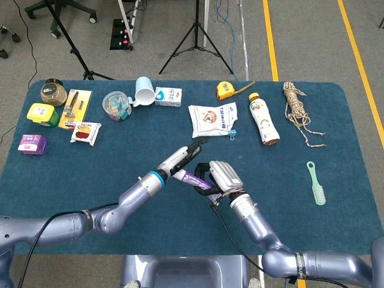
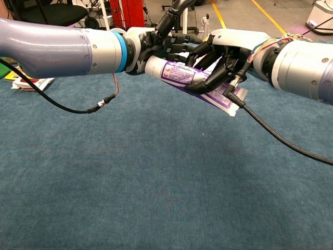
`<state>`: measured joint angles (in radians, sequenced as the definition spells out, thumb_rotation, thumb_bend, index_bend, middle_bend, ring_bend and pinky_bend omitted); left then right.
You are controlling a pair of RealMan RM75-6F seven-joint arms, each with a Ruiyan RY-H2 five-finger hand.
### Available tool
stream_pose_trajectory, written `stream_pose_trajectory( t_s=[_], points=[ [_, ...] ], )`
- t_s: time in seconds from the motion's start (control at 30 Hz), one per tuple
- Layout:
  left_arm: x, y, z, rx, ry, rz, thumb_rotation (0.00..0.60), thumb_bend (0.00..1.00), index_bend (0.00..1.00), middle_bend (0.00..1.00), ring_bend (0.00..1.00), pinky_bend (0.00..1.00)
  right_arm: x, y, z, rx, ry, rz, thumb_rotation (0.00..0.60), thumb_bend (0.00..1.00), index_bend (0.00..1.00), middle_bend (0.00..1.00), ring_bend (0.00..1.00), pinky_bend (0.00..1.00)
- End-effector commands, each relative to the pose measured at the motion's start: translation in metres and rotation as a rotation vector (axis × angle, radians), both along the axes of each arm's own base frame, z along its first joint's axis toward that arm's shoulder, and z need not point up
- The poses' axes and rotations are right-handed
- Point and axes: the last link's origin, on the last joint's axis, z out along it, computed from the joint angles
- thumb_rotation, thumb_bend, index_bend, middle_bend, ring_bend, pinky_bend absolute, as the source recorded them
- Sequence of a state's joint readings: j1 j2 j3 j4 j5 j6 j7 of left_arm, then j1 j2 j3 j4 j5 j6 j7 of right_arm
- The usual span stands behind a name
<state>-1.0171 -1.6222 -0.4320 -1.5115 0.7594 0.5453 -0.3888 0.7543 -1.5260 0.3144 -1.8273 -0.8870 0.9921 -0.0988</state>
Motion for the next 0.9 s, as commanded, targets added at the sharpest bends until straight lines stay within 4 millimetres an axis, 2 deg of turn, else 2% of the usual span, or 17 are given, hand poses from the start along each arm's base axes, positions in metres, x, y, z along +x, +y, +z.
stream_pose_trajectory(
  t_s=[0.03, 0.53, 0.77, 0.9],
  points=[
    [0.002, -0.001, 0.001, -0.008, -0.02, 0.003, 0.0, 0.0, 0.0, 0.0, 0.0, 0.0, 0.0, -0.001, 0.001, -0.002, -0.035, -0.003, 0.6, 1.0, 0.65, 0.97, 1.0, 1.0],
    [0.002, -0.001, 0.006, -0.076, -0.084, 0.025, 0.0, 0.0, 0.0, 0.0, 0.0, 0.0, 0.002, -0.004, 0.002, -0.027, -0.102, 0.016, 0.6, 1.0, 0.66, 0.98, 1.0, 1.0],
    [-0.002, 0.0, 0.01, -0.076, -0.069, 0.01, 0.0, 0.0, 0.0, 0.0, 0.0, 0.0, -0.004, -0.006, 0.002, -0.053, -0.048, 0.029, 0.6, 1.0, 0.66, 0.99, 1.0, 1.0],
    [-0.007, 0.003, 0.021, -0.037, -0.046, -0.012, 0.0, 0.0, 0.0, 0.0, 0.0, 0.0, -0.014, -0.007, 0.001, -0.065, 0.025, 0.041, 0.6, 1.0, 0.66, 0.99, 1.0, 1.0]
  ],
)
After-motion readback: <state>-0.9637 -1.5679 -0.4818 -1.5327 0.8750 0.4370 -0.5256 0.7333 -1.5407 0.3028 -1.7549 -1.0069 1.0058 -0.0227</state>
